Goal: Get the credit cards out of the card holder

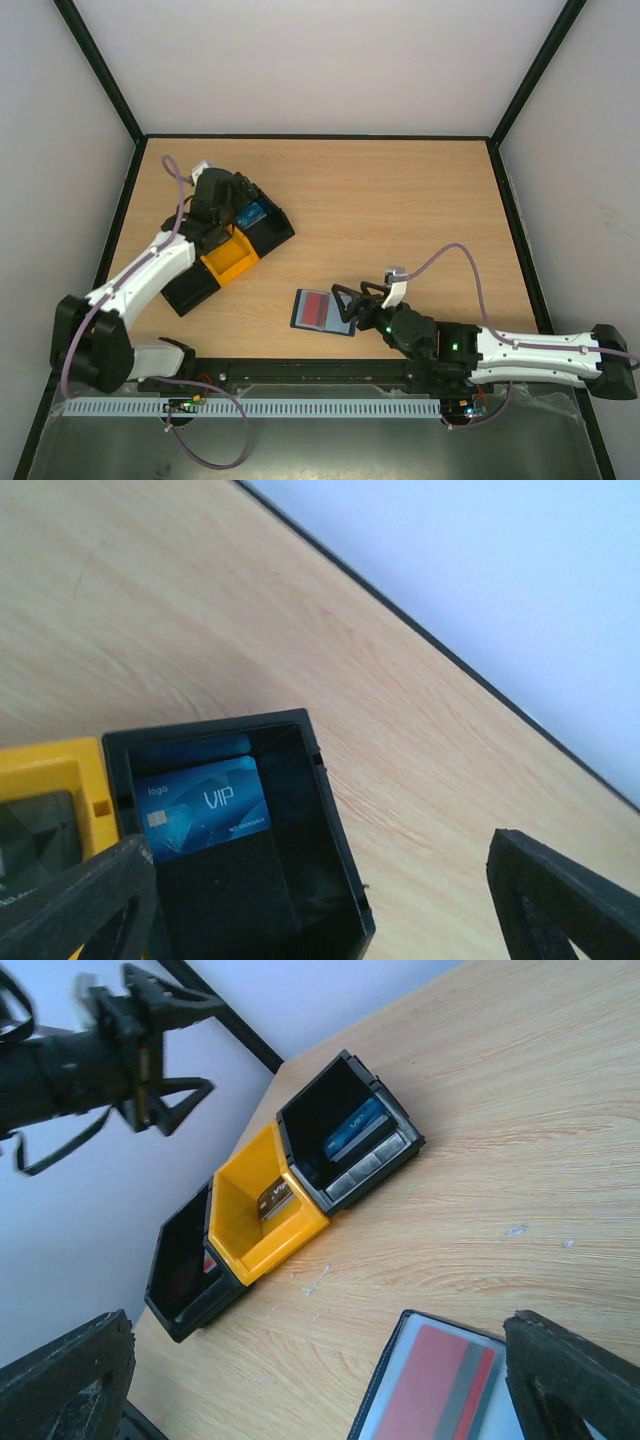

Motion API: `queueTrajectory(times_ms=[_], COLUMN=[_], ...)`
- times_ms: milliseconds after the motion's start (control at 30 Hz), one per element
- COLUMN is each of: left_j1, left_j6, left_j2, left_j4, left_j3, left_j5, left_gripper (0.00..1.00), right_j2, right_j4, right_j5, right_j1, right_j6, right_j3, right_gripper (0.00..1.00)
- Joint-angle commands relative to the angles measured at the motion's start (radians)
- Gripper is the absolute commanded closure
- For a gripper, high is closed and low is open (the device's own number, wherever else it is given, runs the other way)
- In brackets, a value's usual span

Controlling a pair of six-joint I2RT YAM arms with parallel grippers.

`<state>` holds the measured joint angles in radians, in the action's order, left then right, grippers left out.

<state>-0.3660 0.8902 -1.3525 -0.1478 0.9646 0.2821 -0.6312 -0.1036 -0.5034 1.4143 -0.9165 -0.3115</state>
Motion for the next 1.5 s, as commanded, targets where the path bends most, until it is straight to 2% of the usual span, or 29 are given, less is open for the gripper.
queueTrajectory(times_ms=[0, 133, 300, 400, 533, 733, 900, 1000, 1167, 1467], left_j1=[-0.004, -0.004, -0.005, -0.005, -0.029, -0.107, -0.178, -0.2, -0.227, -0.28], left_j6=[-0.102, -0.173, -0.248, -0.253, -0.228, -0.206, -0.132, -0.085, -0.037, 0.055], left_j2=[0.14, 0.24, 0.341, 0.37, 0.399, 0.46, 0.506, 0.52, 0.511, 0.484], left_j4=[-0.048, -0.082, -0.079, -0.08, -0.07, -0.028, 0.031, 0.07, 0.128, 0.264], left_j3=[-0.056, -0.112, -0.202, -0.252, -0.331, -0.442, -0.533, -0.582, -0.63, -0.714], left_j5=[-0.091, -0.217, -0.451, -0.592, -0.672, -0.715, -0.72, -0.718, -0.722, -0.722], left_gripper=[0.01, 0.0, 0.0, 0.01, 0.05, 0.13, 0.23, 0.29, 0.31, 0.32], right_j2=[0.049, 0.083, 0.113, 0.091, 0.009, -0.149, -0.217, -0.254, -0.347, -0.533], right_j4=[0.085, 0.141, 0.122, 0.128, 0.125, 0.105, 0.04, 0.01, -0.012, -0.096], right_j5=[-0.072, -0.104, -0.073, -0.059, -0.031, 0.02, 0.061, 0.08, 0.114, 0.221], right_j1=[0.006, 0.006, 0.006, 0.005, 0.006, 0.006, 0.005, 0.005, 0.002, -0.049], right_j6=[-0.067, -0.103, -0.116, -0.143, -0.149, -0.159, -0.192, -0.212, -0.239, -0.269], right_j3=[0.022, 0.03, 0.055, 0.052, 0.03, -0.01, -0.002, 0.002, -0.019, -0.044], right_gripper=[0.02, 0.02, 0.02, 0.02, 0.01, 0.18, 0.56, 0.7, 0.75, 0.78])
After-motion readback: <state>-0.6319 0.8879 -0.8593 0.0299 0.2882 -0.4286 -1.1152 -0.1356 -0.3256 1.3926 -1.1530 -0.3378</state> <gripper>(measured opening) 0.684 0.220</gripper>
